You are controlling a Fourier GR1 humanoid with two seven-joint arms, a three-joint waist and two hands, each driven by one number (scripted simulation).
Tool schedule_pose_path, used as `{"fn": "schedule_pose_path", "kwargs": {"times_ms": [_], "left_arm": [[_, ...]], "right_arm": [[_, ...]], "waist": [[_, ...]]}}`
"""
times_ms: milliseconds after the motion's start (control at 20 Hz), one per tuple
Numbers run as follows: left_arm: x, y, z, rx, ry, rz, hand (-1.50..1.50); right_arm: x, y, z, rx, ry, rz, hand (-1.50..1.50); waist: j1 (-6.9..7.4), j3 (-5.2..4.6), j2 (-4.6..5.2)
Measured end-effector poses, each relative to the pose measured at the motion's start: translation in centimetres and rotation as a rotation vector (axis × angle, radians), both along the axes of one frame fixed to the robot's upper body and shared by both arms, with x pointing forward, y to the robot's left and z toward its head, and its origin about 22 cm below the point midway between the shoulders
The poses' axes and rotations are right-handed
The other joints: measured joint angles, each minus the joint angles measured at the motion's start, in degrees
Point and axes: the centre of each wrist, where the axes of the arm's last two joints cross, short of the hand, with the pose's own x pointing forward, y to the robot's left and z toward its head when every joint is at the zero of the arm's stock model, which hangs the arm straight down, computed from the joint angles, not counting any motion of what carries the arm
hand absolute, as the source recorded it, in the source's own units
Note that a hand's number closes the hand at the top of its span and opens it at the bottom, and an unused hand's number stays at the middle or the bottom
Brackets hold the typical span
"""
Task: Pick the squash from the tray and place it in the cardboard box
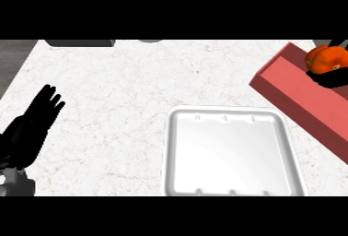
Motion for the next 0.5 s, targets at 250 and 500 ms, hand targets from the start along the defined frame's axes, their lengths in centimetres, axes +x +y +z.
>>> {"fn": "schedule_pose_path", "kwargs": {"times_ms": [250,500], "left_arm": [[-0.5,0.1,-0.5,-0.006,0.003,-0.004,0.00],[-0.4,-0.4,-0.2,-0.001,0.000,-0.008,0.00]], "right_arm": [[1.3,-1.8,-3.4,0.037,0.082,0.003,1.50],[1.8,-3.5,-7.5,0.100,0.233,-0.070,-1.50]], "waist": [[0.12,0.00,0.04],[0.28,0.01,0.12]]}}
